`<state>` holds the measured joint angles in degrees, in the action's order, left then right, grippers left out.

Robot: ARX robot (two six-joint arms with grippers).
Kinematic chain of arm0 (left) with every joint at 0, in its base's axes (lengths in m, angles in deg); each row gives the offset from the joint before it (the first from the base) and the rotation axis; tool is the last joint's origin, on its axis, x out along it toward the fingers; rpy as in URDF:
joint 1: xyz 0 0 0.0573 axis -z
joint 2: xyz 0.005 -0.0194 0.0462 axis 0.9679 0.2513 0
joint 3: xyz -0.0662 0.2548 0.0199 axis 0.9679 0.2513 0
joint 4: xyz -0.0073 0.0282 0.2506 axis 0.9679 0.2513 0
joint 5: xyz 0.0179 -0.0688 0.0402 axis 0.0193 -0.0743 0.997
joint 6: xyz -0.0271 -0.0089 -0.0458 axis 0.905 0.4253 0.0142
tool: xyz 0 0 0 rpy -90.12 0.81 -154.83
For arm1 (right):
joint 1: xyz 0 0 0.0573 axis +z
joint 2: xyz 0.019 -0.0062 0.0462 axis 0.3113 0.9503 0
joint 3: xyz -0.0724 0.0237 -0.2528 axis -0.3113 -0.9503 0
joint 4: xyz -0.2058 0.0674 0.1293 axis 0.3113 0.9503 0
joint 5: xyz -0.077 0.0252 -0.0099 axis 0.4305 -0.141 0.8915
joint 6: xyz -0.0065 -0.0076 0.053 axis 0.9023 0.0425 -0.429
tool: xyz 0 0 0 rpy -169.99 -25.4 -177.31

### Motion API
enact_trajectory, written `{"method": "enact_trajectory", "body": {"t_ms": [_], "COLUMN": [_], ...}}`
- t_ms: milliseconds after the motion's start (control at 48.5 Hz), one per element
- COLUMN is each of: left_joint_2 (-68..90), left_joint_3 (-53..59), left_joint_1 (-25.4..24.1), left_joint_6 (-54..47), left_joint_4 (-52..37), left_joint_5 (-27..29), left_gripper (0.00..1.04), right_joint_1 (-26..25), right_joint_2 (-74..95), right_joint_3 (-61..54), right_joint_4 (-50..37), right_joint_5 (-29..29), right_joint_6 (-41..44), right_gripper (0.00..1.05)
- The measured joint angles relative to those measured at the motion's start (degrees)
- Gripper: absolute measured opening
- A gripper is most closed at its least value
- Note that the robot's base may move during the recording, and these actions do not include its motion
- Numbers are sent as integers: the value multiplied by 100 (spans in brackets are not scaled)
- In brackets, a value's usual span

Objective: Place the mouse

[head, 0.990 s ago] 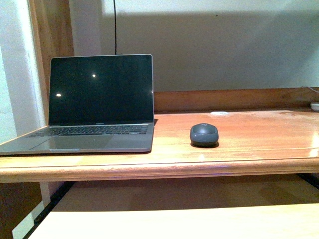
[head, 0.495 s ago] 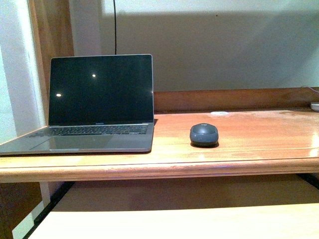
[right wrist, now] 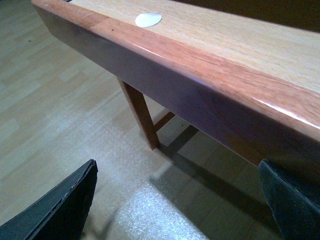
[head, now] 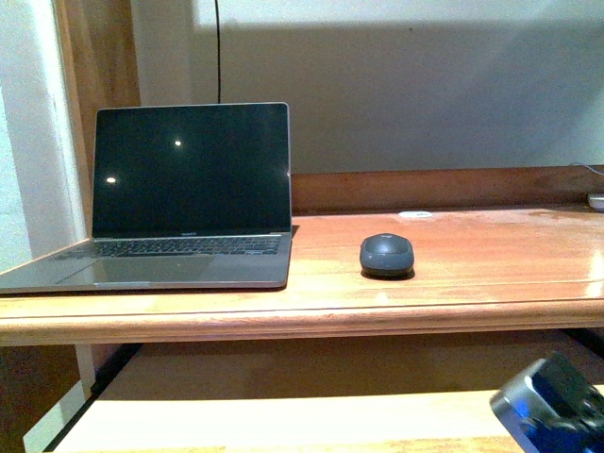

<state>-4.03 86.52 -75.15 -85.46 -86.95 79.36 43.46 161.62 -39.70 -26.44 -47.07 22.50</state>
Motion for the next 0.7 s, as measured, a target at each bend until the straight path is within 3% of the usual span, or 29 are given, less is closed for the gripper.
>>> {"method": "enact_trajectory", "body": {"t_ms": [413,701], "left_joint_2": [0,0], "left_joint_3": [0,0], "left_joint_1": [0,0], "left_joint_6": [0,0], "left_joint_4": [0,0], "left_joint_5": [0,0], "left_gripper": [97,97], "right_joint_1": [627,813], "right_joint_2": [1276,1847], "right_joint_3": [1554,2205], "right_joint_4": [-52,-13], "right_joint_5": [1445,2081], "right_joint_6": [-396,-623], "right_gripper": [97,97]}}
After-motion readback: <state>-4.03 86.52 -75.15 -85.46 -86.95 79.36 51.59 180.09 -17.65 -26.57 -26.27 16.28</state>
